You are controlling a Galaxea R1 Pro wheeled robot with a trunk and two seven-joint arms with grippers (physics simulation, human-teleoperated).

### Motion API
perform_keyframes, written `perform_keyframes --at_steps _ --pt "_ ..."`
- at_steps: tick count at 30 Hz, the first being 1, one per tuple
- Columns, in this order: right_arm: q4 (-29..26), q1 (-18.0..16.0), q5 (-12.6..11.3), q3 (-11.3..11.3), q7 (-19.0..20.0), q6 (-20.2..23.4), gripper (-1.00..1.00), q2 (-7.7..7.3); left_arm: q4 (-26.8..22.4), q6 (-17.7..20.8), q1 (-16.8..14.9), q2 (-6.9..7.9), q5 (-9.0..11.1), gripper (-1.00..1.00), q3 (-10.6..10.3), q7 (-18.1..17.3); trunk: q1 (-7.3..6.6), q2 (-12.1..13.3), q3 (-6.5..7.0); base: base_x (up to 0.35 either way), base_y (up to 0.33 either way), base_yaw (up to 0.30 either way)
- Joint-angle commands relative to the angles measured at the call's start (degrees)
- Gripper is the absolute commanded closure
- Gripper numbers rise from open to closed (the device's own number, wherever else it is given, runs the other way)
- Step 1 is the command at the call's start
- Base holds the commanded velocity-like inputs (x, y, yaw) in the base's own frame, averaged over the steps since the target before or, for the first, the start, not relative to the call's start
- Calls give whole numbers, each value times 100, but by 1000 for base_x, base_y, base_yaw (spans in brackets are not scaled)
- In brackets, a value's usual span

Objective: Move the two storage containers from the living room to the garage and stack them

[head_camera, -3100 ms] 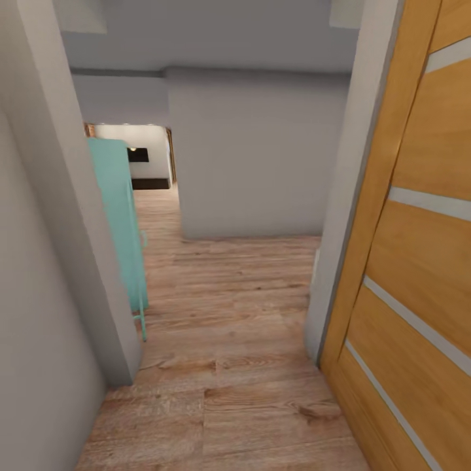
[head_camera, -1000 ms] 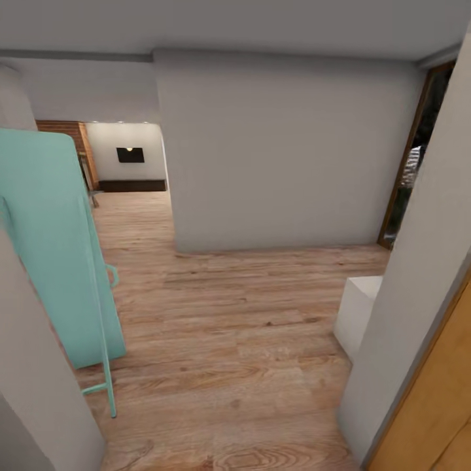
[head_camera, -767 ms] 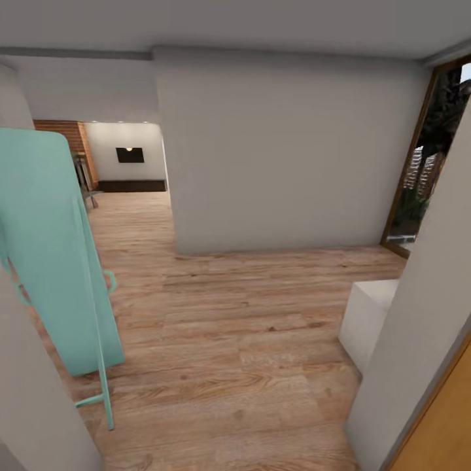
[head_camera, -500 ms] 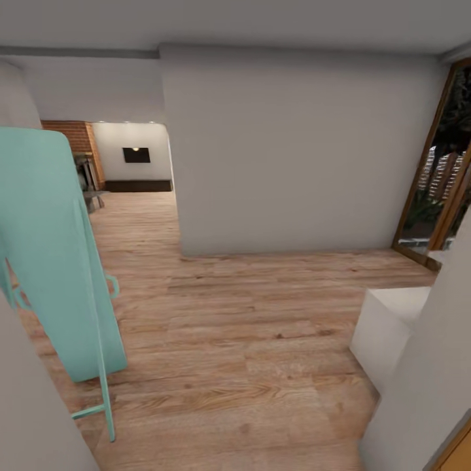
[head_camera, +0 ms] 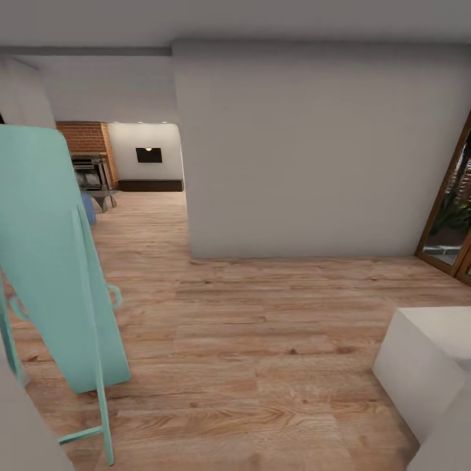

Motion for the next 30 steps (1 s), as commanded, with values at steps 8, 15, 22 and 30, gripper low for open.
perform_keyframes --at_steps 8,15,22,30 --pt "23 -6 -43 54 -6 11 -100 2 -5 -2 1 -1 32 -100 14 5 3 -2 -5 322 -15 1" --pt "18 -6 -47 55 -7 -12 -100 -10 -5 -3 1 -1 32 -100 12 5 3 -2 -5 322 -101 0" --pt "19 -6 -54 45 -7 1 -100 -13 -6 -3 1 1 32 -100 15 5 3 -2 -5 322 -113 0" --pt "16 -6 -60 48 -18 23 -100 -12 -5 -3 1 -1 32 -100 13 5 3 -2 -5 322 -97 0"
